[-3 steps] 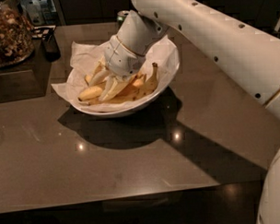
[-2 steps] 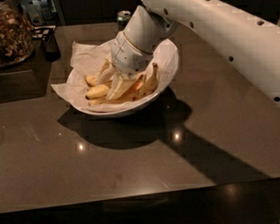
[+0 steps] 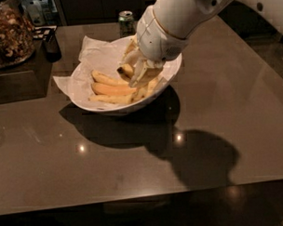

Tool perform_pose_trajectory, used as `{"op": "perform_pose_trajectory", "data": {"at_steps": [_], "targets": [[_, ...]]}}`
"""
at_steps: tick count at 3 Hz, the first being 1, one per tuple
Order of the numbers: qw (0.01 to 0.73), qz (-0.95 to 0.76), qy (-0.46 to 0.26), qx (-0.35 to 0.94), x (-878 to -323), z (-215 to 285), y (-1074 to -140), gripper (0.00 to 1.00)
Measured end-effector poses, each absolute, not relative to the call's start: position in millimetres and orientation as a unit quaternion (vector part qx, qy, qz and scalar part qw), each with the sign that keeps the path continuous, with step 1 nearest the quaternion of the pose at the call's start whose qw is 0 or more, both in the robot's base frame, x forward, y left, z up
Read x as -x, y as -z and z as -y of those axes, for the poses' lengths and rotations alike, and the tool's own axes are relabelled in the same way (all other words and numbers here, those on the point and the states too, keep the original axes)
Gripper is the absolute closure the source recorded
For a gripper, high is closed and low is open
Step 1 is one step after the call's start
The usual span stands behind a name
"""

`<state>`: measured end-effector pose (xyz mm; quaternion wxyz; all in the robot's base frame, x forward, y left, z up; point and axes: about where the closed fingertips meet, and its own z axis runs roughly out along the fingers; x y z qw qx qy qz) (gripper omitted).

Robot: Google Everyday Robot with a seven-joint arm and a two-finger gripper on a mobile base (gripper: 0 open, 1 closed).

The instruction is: Pick banana from white bowl

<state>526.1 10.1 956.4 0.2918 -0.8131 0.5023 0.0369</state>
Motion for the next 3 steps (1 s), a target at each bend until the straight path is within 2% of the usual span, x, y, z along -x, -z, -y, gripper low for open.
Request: {"op": "perform_pose_trajectory", "data": {"at_steps": [1, 3], "targets": [[0.297, -0.539, 0.019, 0.788, -501, 18, -990, 1.00], [0.334, -0.572, 0.082, 0.745, -453, 52, -1043, 1.00]]}}
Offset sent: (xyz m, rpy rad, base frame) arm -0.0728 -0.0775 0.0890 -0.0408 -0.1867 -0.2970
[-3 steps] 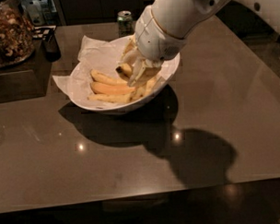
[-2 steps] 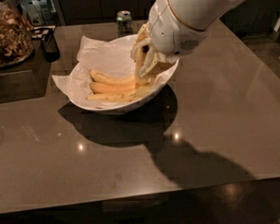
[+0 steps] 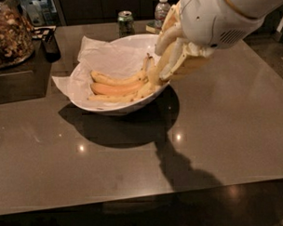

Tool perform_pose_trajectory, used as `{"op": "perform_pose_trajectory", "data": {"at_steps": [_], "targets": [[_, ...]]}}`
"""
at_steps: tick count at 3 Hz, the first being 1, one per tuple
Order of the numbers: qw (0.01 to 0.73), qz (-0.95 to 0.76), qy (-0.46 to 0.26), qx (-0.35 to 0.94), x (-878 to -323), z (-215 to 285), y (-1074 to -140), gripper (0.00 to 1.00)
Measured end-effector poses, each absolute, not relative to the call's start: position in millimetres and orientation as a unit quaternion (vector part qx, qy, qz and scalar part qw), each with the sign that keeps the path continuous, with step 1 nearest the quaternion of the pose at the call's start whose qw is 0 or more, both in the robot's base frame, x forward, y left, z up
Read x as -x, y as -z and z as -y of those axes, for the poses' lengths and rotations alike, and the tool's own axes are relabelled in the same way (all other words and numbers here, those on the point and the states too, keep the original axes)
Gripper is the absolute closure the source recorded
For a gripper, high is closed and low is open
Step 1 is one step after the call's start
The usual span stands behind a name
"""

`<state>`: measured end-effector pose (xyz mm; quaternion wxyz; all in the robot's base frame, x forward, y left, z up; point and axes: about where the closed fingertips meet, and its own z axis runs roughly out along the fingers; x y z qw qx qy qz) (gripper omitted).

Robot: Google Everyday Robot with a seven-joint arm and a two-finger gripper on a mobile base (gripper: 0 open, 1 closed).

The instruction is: Pick banana from white bowl

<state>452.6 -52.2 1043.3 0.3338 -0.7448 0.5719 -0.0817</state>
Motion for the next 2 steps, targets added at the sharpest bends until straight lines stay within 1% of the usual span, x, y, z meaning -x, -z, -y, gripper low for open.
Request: {"op": "perform_pose_trajectory", "data": {"at_steps": [1, 2], "targets": [[0.356, -0.578, 0.100, 0.727, -428.1, 58.8, -1062.8, 1.00], [0.356, -0.578, 0.100, 0.727, -427.9, 58.8, -1062.9, 1.00]]}}
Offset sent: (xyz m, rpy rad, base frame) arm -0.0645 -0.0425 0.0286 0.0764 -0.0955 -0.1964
